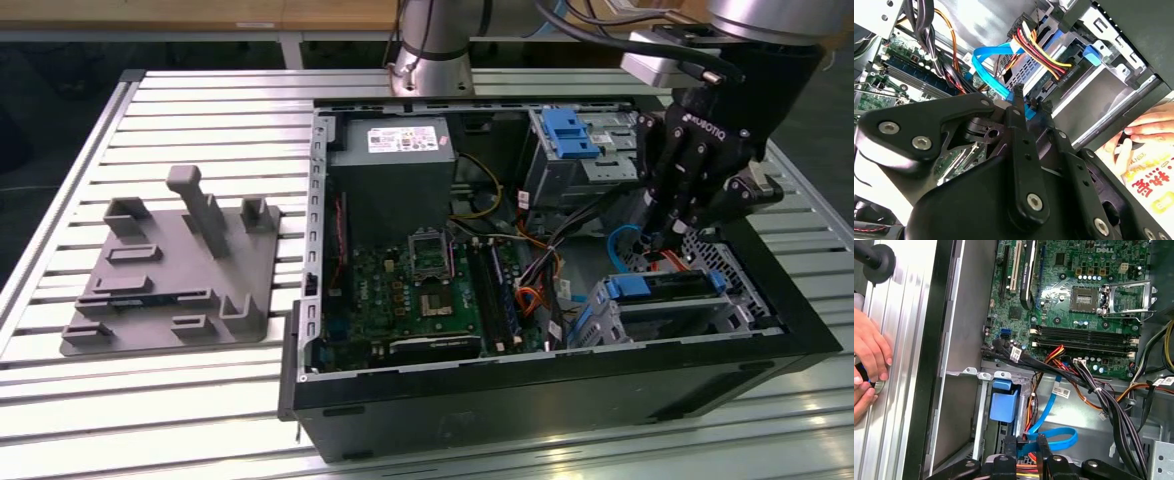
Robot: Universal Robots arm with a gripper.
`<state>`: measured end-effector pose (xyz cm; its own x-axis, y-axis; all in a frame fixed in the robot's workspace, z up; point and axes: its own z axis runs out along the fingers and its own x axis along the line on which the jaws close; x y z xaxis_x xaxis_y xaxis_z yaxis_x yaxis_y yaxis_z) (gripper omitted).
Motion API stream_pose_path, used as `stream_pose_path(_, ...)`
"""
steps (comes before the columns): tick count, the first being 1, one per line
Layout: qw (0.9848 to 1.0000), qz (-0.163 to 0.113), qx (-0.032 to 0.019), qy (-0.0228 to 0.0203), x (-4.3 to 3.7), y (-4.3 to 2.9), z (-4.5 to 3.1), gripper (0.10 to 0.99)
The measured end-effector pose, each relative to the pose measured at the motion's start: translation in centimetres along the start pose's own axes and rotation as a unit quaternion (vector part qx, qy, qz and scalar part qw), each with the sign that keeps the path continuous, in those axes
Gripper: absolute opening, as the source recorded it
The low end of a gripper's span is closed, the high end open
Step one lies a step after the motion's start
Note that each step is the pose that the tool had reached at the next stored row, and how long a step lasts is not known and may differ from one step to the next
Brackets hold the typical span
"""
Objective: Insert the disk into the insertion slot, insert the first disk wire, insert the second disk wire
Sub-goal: 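Insert the second disk wire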
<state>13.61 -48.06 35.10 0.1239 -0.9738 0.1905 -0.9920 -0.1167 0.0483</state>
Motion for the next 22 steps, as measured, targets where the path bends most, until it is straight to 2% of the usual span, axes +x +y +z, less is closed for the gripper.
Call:
stream_pose_path(10,1.0000,0.000,-0.0011,0.0006,-0.01,-0.01,0.01,0.286)
stream_pose_path(12,1.0000,0.000,-0.0012,0.0005,-0.01,-0.01,0.01,0.161)
stream_pose_path(20,1.0000,0.000,-0.0015,0.0009,0.03,-0.01,0.02,0.161)
stream_pose_path(22,1.0000,0.007,-0.0033,0.0007,0.03,-0.03,0.05,0.161)
